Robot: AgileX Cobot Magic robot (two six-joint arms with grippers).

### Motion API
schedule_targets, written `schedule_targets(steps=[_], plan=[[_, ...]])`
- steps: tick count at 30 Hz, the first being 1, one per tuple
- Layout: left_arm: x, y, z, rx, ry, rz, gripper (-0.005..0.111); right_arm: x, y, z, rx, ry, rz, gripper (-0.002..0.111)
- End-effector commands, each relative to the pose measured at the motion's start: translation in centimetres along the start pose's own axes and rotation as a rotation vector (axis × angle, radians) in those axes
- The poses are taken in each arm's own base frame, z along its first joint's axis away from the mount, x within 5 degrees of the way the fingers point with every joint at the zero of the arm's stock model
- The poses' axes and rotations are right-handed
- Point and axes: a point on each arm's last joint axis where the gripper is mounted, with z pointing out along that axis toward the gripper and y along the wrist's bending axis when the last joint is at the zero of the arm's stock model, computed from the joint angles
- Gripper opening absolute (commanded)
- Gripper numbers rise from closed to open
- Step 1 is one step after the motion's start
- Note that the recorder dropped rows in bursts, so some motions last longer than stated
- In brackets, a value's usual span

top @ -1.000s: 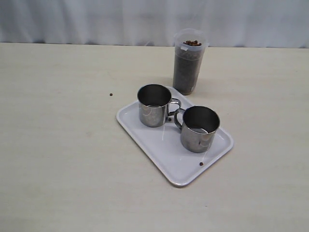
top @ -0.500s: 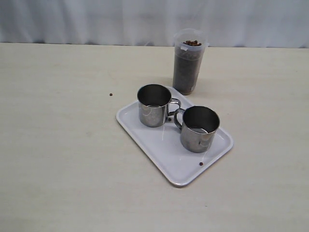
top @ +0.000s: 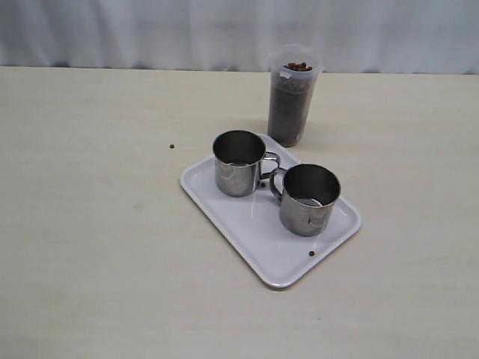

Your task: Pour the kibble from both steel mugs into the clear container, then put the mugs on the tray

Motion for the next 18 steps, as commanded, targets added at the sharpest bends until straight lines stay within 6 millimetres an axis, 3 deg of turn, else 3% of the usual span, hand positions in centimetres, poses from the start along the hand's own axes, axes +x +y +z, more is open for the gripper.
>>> schedule_targets(steps=[1,18], plan=[[0.07,0.03,0.00,-0.004,-0.003,-0.001,0.000,0.09,0.02,0.00,-0.004,0.001,-0.004,0.005],[0.07,0.03,0.00,-0.004,-0.003,-0.001,0.000,0.09,0.02,0.00,-0.004,0.001,-0.004,0.005]])
